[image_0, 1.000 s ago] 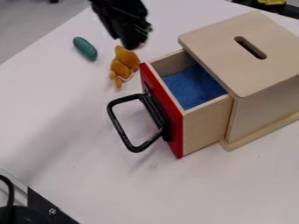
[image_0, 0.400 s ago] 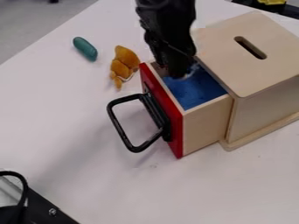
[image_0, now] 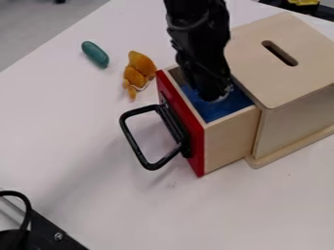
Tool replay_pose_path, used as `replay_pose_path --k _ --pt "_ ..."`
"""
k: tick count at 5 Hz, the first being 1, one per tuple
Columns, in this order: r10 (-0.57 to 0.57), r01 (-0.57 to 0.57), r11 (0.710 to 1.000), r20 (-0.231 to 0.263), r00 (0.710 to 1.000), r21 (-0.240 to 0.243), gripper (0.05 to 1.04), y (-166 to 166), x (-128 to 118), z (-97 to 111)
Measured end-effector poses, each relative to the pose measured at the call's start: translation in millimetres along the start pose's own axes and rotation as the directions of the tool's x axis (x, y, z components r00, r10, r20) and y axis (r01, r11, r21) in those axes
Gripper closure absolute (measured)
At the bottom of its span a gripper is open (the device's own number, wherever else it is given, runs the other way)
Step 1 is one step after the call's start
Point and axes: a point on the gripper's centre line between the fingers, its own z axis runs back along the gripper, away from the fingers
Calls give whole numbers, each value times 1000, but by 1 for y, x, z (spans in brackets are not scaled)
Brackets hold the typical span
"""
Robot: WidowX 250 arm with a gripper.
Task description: Put the sushi into the drawer
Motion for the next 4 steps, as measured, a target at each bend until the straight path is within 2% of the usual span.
replay_pose_path --k 1,2,3,4 --pt "7 -8 1000 -28 1000 -12 848 -1 -5 -20" --pt "-2 2 1000 -26 1000 2 812 1 -7 -23" --pt "-1 1 1000 -36 999 -6 522 0 -9 -24" --pt "-16 16 1000 -38 999 18 212 1 -11 -20"
